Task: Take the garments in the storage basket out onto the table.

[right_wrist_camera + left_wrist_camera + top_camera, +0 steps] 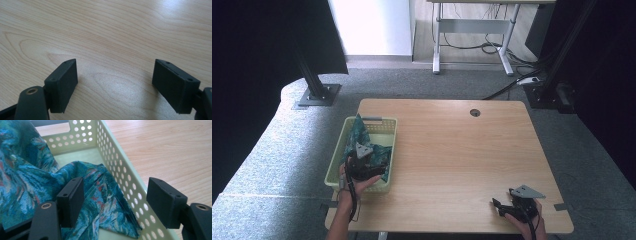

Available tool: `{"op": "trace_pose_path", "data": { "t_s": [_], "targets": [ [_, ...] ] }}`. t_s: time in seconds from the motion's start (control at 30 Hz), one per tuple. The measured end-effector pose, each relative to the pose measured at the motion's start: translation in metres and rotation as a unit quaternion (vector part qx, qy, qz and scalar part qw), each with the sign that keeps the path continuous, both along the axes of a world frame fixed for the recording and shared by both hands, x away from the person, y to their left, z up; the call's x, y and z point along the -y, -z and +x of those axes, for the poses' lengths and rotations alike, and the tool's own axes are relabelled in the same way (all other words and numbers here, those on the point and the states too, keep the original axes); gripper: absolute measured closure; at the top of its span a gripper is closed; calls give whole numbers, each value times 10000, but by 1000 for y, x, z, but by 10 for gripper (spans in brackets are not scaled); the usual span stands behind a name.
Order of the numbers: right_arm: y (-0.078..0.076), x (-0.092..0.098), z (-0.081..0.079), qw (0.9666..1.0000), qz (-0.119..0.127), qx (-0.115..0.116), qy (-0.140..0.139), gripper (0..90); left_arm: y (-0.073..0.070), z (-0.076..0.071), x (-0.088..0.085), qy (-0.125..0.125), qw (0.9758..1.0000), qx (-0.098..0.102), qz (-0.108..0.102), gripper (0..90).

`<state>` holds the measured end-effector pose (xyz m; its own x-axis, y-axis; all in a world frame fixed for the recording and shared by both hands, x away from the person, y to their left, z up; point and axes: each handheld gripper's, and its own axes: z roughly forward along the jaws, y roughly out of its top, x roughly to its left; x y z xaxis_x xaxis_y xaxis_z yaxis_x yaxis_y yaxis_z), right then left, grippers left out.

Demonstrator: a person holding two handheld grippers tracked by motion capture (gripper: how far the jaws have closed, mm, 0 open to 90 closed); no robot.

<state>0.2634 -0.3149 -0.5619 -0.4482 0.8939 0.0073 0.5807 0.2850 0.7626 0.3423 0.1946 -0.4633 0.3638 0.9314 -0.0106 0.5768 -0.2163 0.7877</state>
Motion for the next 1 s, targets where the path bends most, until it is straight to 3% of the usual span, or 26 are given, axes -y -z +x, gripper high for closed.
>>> {"op": "trace_pose_path", "data": {
  "t_s": [0.53, 0.8, 1.0],
  "targets": [
    [0, 0, -1, 10000, 8, 12, 18, 196, -2, 1, -18, -169, 9997, -22, -170, 302],
    [0, 0, -1, 10000, 6, 13, 16, 195, 1, 6, -35, -587, 9981, -39, -191, 289],
    [0, 0, -1, 10000, 8, 14, 18, 195, 0, 11, -45, -669, 9975, -41, -203, 288]
  ]
}}
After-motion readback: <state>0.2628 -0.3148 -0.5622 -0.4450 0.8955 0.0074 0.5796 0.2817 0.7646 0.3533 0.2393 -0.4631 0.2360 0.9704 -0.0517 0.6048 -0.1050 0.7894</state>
